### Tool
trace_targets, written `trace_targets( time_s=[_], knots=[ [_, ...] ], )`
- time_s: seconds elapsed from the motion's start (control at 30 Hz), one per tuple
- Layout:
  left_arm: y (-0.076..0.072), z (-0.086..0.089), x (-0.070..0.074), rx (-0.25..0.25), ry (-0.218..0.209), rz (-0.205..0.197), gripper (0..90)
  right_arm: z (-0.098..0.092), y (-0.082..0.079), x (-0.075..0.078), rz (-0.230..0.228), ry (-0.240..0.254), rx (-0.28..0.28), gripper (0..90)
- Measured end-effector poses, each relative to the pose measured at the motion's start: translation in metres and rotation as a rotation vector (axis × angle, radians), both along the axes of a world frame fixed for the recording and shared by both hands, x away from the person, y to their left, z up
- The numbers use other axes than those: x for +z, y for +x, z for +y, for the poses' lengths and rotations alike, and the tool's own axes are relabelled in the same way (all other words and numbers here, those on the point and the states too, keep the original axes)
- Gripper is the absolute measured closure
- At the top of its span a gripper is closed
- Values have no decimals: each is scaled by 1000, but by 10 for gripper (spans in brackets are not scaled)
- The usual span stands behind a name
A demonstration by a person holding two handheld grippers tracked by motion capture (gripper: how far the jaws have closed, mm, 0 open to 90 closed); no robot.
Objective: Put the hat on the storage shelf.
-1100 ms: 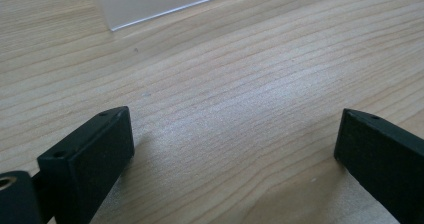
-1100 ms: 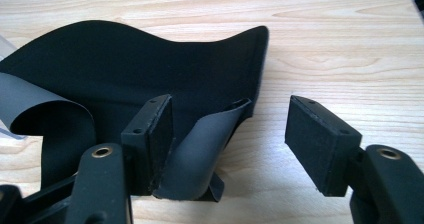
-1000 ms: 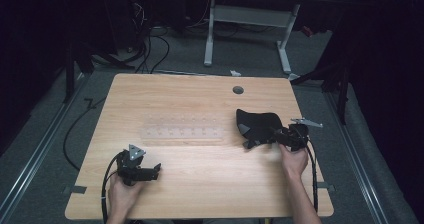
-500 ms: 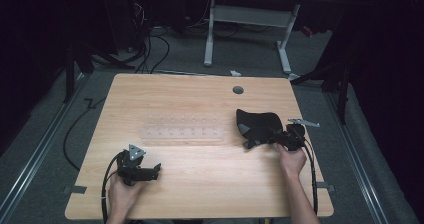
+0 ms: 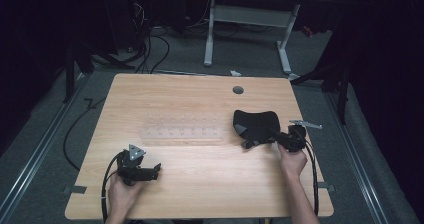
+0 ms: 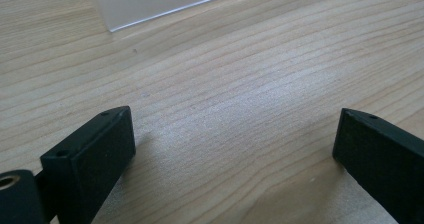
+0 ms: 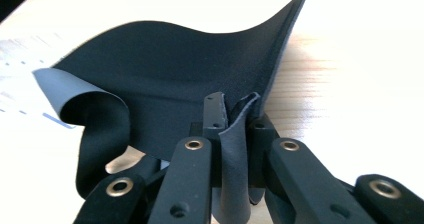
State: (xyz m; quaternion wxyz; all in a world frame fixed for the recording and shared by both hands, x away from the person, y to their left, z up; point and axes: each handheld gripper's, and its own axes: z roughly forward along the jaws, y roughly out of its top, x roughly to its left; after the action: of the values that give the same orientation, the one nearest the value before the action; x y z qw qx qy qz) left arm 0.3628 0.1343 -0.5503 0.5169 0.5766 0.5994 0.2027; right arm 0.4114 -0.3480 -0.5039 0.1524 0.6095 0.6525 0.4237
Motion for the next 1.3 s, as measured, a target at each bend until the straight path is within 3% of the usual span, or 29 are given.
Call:
trace_targets(
  time_s=[0.23, 0.4, 0.67, 0.87, 1.23, 1.3],
  knots=[
    [0, 0, 0, 0, -3, 0, 40, -1, -1, 1, -7, 29, 6, 857],
    [0, 0, 0, 5, 0, 2, 39, 0, -3, 4, -21, 24, 11, 859],
    [-2, 1, 1, -29, -4, -9, 72, 1, -9, 11, -46, 25, 25, 861],
    [-2, 3, 2, -32, -14, -17, 131, -4, -24, 21, -66, 50, 36, 861],
    [-7, 1, 3, -70, -16, -27, 145, -6, -46, 22, -69, 78, 74, 861],
    [-9, 1, 4, -74, -25, -44, 148, -5, -50, 24, -73, 82, 84, 861]
  ],
)
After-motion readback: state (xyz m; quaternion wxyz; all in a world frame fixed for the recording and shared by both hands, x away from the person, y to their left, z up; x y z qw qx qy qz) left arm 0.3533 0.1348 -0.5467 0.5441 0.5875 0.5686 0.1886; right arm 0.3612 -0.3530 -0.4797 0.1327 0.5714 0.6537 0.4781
